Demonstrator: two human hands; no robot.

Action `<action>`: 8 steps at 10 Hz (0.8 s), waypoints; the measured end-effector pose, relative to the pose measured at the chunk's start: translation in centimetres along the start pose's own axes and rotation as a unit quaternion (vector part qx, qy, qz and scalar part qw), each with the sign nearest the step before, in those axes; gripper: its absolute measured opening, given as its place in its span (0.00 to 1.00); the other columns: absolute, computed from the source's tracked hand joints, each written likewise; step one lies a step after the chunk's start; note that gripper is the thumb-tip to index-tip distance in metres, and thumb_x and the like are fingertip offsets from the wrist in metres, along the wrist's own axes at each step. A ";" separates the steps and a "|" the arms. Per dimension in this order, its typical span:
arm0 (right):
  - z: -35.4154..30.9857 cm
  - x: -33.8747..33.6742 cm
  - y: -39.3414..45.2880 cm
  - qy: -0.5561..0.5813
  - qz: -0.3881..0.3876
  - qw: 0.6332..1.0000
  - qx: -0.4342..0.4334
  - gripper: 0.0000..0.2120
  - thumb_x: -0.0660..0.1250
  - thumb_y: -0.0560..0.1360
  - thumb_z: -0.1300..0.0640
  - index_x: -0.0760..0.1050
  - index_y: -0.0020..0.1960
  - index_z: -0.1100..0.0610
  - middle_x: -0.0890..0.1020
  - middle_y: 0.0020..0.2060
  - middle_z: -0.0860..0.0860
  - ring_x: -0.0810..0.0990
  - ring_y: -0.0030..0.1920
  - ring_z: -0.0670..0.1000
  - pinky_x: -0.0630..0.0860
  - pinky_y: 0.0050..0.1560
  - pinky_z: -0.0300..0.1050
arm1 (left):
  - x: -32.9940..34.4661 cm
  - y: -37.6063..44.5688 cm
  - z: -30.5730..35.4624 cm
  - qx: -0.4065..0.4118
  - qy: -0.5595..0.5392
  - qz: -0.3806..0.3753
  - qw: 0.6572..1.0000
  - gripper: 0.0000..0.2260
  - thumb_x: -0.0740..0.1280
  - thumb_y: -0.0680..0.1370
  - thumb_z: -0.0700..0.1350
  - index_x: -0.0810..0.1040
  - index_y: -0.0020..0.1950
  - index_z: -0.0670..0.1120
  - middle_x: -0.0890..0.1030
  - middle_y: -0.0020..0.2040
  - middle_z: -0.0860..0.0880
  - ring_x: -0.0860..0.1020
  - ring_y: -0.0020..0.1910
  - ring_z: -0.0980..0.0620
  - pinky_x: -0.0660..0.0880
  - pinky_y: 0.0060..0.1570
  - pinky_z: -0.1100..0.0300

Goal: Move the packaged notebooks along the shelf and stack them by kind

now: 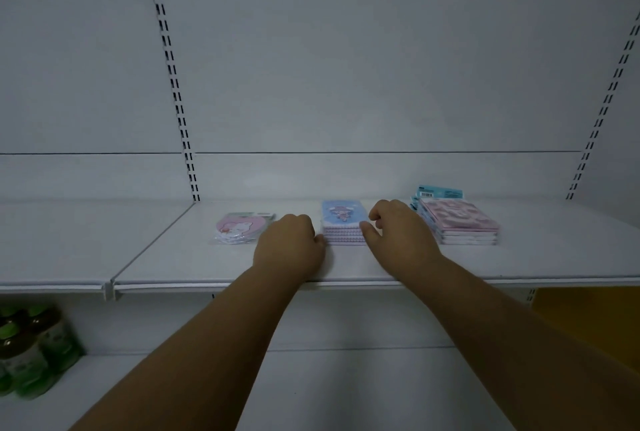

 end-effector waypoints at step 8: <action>-24.8 -17.0 -7.6 0.807 -0.081 0.583 -0.046 0.13 0.73 0.71 0.50 0.82 0.50 0.57 0.82 0.55 0.59 0.80 0.59 0.62 0.77 0.54 0.56 | -7.8 -6.4 -9.2 0.154 0.056 0.045 0.985 0.18 0.60 0.77 0.57 0.75 0.60 0.49 0.78 0.56 0.47 0.74 0.55 0.45 0.73 0.51 0.52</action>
Point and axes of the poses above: each hand's wrist, its own y-axis towards the middle knuckle, its own x-axis out of the palm, z = x × y, the point moved 5 cm from there along y, towards the middle knuckle
